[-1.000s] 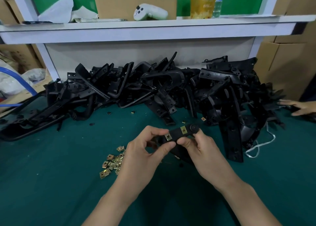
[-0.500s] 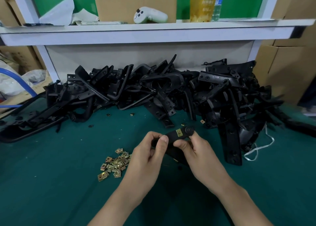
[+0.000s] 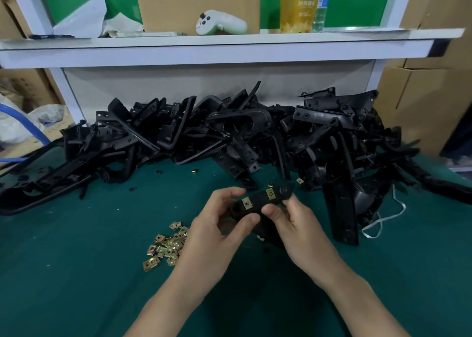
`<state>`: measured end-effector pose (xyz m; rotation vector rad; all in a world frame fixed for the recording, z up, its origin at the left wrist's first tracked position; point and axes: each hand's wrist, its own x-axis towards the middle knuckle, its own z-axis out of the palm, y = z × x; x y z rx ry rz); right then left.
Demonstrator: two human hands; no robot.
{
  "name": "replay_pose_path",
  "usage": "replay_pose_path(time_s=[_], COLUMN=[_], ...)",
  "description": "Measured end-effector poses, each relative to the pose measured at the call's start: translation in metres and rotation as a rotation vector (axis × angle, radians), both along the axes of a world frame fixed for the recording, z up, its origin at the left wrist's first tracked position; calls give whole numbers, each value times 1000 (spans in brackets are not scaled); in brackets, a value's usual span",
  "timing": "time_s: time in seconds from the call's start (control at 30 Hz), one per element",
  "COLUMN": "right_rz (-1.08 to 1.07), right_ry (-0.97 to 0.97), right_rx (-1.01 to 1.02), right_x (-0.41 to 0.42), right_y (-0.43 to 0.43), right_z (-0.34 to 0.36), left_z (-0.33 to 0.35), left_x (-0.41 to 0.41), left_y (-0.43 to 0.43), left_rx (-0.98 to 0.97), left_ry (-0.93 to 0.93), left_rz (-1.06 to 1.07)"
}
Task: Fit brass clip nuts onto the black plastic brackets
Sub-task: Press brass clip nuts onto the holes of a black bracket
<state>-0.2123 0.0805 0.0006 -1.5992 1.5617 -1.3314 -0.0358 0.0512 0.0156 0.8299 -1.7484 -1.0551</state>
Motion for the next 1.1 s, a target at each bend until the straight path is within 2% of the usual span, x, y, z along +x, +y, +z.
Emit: replay_pose_path(time_s=[0.17, 0.43, 0.63, 1.1], right_rz=[32, 55, 108, 128], right_ry=[-1, -5, -231, -330], right_rx=[-25, -33, -49, -75], right_x=[3, 3, -1, 0], right_y=[2, 3, 3, 14], right_z=[1, 2, 13, 23], left_z=[-2, -2, -2, -3], left_x=[2, 1, 2, 2], left_y=[0, -1, -2, 2], left_rx=[-84, -74, 12, -48], left_ry=[-40, -11, 62, 12], left_rz=[54, 74, 6, 44])
